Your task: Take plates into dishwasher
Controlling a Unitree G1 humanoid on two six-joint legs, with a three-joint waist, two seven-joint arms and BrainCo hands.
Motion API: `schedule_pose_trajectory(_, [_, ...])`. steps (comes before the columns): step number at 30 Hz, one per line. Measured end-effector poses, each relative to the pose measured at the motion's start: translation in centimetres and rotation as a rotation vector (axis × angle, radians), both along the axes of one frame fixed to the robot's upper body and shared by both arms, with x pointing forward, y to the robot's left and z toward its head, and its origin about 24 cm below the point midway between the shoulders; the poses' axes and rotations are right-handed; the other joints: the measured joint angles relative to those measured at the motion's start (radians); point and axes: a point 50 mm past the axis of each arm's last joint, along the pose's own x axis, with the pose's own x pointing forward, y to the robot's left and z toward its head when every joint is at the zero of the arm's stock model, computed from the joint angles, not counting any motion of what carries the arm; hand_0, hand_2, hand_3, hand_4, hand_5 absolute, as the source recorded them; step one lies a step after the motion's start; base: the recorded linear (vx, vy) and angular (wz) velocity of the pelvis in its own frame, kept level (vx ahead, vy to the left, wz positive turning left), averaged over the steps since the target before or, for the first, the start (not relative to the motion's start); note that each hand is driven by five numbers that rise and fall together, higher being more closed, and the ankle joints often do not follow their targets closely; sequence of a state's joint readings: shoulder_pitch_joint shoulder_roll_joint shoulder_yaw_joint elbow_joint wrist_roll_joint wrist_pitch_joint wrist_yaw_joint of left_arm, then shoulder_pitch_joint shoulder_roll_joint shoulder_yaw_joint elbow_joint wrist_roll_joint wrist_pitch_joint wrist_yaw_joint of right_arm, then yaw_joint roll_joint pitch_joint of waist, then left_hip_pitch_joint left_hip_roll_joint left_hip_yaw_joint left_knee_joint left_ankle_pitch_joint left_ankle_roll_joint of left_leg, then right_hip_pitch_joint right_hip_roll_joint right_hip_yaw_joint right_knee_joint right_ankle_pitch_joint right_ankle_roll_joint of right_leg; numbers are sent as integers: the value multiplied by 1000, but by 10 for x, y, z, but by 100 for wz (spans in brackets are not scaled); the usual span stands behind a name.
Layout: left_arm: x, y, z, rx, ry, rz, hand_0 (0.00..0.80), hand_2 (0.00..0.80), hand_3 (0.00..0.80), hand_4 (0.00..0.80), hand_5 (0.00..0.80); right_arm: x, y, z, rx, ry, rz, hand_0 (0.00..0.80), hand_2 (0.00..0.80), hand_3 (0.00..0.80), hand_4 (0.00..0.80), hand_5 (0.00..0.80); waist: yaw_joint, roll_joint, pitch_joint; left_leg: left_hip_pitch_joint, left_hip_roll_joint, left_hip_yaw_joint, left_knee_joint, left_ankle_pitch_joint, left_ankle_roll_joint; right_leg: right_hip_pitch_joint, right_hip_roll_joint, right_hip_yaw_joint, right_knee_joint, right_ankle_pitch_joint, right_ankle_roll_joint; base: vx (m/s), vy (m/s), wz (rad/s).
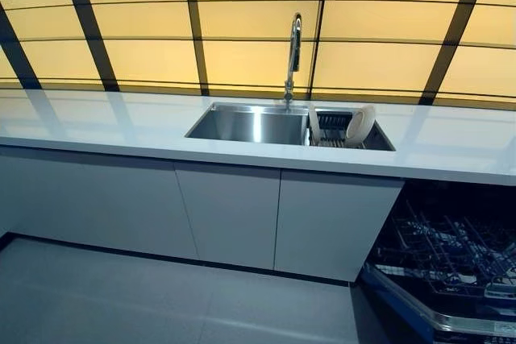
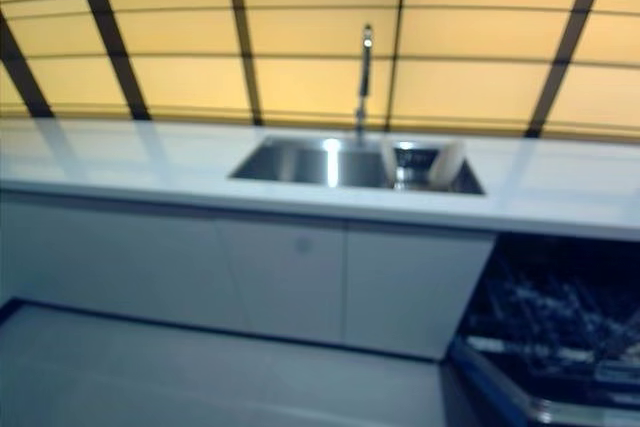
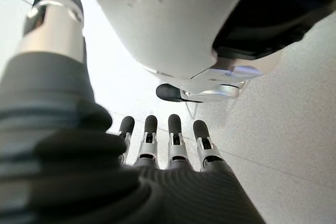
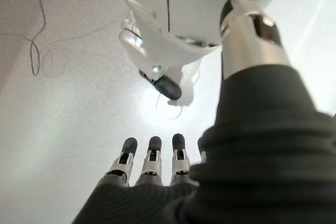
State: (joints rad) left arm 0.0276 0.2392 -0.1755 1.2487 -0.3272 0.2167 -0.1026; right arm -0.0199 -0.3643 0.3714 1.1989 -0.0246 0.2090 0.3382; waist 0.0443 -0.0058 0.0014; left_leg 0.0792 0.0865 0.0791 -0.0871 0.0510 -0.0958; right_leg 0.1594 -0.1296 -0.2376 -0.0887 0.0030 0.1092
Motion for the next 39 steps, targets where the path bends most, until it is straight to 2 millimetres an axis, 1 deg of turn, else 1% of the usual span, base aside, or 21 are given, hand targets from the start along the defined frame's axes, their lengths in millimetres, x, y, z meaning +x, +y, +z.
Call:
schedule_pose_trajectory(2, [1, 3, 1, 5, 2, -1, 0, 0, 0, 0, 0, 23, 9, 7, 120, -60, 87, 0, 0, 0, 0, 0, 1, -12, 1, 0, 2, -4, 0, 2, -3, 4, 3, -4, 0, -1, -1, -32, -85, 5])
schedule_pose_trajectory(4, [6, 7, 3, 8, -10, -9, 0, 0, 0, 0, 0, 71, 36, 32, 310, -219, 254, 0, 0, 0, 0, 0, -1, -16, 5, -1, 5, -11, -1, 5, -5, 4, 6, -9, 0, -1, -2, -67, -120, 9])
schedule_pose_trajectory(6, [12, 13, 6, 21, -29, -24, 0, 0, 0, 0, 0, 119, 66, 80, 502, -408, 385, 0, 0, 0, 0, 0, -2, -18, 6, -5, 11, -27, -2, 8, -7, 10, 8, -20, 0, -3, -4, -80, -130, 17])
schedule_pose_trajectory(11, [4, 36, 11, 92, 1, -26, 0, 0, 0, 0, 0, 180, 111, 206, 836, -792, 592, 0, 0, 0, 0, 0, -4, -23, 20, -3, 16, -32, 3, 14, -12, 9, 15, -17, 5, -6, -7, 13, -115, 5])
schedule_pose_trajectory(14, [-8, 42, 11, 126, 42, 22, 0, 0, 0, 0, 0, 204, 116, 245, 917, -921, 586, 0, 0, 0, 0, 0, -3, -27, 27, -1, 23, -27, 13, 16, -20, 7, 26, -4, 6, -10, -14, 74, -172, -11])
schedule_pose_trajectory(15, [-14, 50, 13, 148, 35, 79, 0, 0, 0, 0, 0, 217, 124, 258, 959, -951, 553, 0, 0, 0, 0, 0, 21, -46, 52, -43, 47, -40, 120, -7, -62, -45, 51, -4, 101, -64, -53, 146, -123, -58])
schedule_pose_trajectory(17, [-17, 69, 18, 190, 36, 139, 0, 0, 0, 0, 0, 231, 135, 284, 1004, -1034, 524, 0, 0, 0, 0, 0, 60, -100, 102, -206, 46, -38, 477, 2, -82, -76, 50, 43, 164, -98, -108, 315, -23, -54])
schedule_pose_trajectory(18, [-27, 68, 18, 185, 70, 144, 0, 0, 0, 0, 0, 234, 134, 289, 1007, -1066, 490, 0, 0, 0, 0, 0, 78, -100, 108, -264, 41, -60, 581, 9, -75, -43, 51, 45, 139, -93, -117, 469, 66, -6])
schedule_pose_trajectory(19, [-31, 67, 17, 179, 81, 145, 0, 0, 0, 0, 0, 235, 133, 290, 1003, -1080, 469, 0, 0, 0, 0, 0, 83, -94, 109, -271, 29, -69, 575, 6, -78, -31, 51, 46, 134, -92, -118, 596, 94, -8])
schedule_pose_trajectory(20, [-37, 63, 15, 164, 94, 129, 0, 0, 0, 0, 0, 241, 129, 293, 996, -1118, 411, 0, 0, 0, 0, 0, 109, -79, 114, -270, 22, -51, 463, -11, -102, -22, 57, 61, 128, -94, -122, 598, 91, -18])
schedule_pose_trajectory(21, [-39, 57, 13, 141, 95, 129, 0, 0, 0, 0, 0, 246, 125, 299, 972, -1154, 377, 0, 0, 0, 0, 0, 121, -41, 133, -277, 29, 0, 359, -3, -101, -16, 76, 64, 123, -93, -127, 583, 92, -9])
schedule_pose_trajectory(25, [-41, 50, 10, 106, 92, 131, 0, 0, 0, 0, 0, 255, 113, 309, 924, -1204, 300, 0, 0, 0, 0, 0, 175, 30, 182, -296, -3, -14, 99, 7, -91, -1, 114, 128, 97, -86, -143, 445, 138, -36])
schedule_pose_trajectory(27, [-41, 54, 12, 113, 96, 127, 0, 0, 0, 0, 0, 263, 106, 310, 936, -1206, 221, 0, 0, 0, 0, 0, 204, 28, 180, -281, -11, -19, 137, 32, -39, 35, 101, 164, 81, -94, -129, 397, 201, -58])
schedule_pose_trajectory(29, [-37, 60, 14, 120, 81, 140, 0, 0, 0, 0, 0, 263, 97, 310, 940, -1230, 155, 0, 0, 0, 0, 0, 187, -6, 161, -276, -9, -4, 257, 39, -28, 83, 62, 159, 51, -116, -96, 365, 151, -37])
schedule_pose_trajectory(30, [-37, 63, 15, 126, 78, 129, 0, 0, 0, 0, 0, 263, 91, 309, 928, -1238, 133, 0, 0, 0, 0, 0, 186, -16, 126, -242, 0, 5, 226, 51, -2, 99, 39, 152, 43, -134, -63, 344, 144, -23])
schedule_pose_trajectory(31, [-31, 66, 16, 136, 69, 112, 0, 0, 0, 0, 0, 263, 86, 309, 930, -1249, 100, 0, 0, 0, 0, 0, 178, -42, 118, -238, -21, 37, 223, 40, 67, 113, 12, 141, 42, -143, -54, 318, 138, -26])
schedule_pose_trajectory(32, [-24, 73, 19, 156, 50, 81, 0, 0, 0, 0, 0, 265, 79, 306, 925, -1257, 48, 0, 0, 0, 0, 0, 169, -80, 104, -225, -46, 74, 228, 21, 88, 110, -30, 119, 67, -148, -41, 260, 144, 1])
schedule_pose_trajectory(33, [-5, 80, 24, 176, -2, 64, 0, 0, 0, 0, 0, 268, 68, 306, 905, -1275, -14, 0, 0, 0, 0, 0, 162, -99, 93, -234, -67, 75, 260, -10, 105, 121, -52, 111, 84, -147, -31, 259, 167, -5])
schedule_pose_trajectory(35, [25, 85, 31, 181, -70, 44, 0, 0, 0, 0, 0, 273, 48, 312, 891, -1308, -108, 0, 0, 0, 0, 0, 161, -107, 88, -254, -83, 81, 305, -52, 120, 135, -85, 110, 101, -109, -26, 257, 177, 4])
schedule_pose_trajectory(36, [43, 86, 35, 185, -113, 37, 0, 0, 0, 0, 0, 279, 34, 317, 880, -1340, -179, 0, 0, 0, 0, 0, 163, -113, 85, -268, -96, 83, 330, -73, 132, 145, -112, 108, 114, -92, -2, 250, 165, 1])
schedule_pose_trajectory(39, [59, 91, 42, 190, -147, 31, 0, 0, 0, 0, 0, 285, 4, 324, 805, -1369, -300, 0, 0, 0, 0, 0, 166, -97, 88, -278, -110, 96, 367, -122, 148, 155, -157, 88, 180, -82, 49, 249, 169, -2])
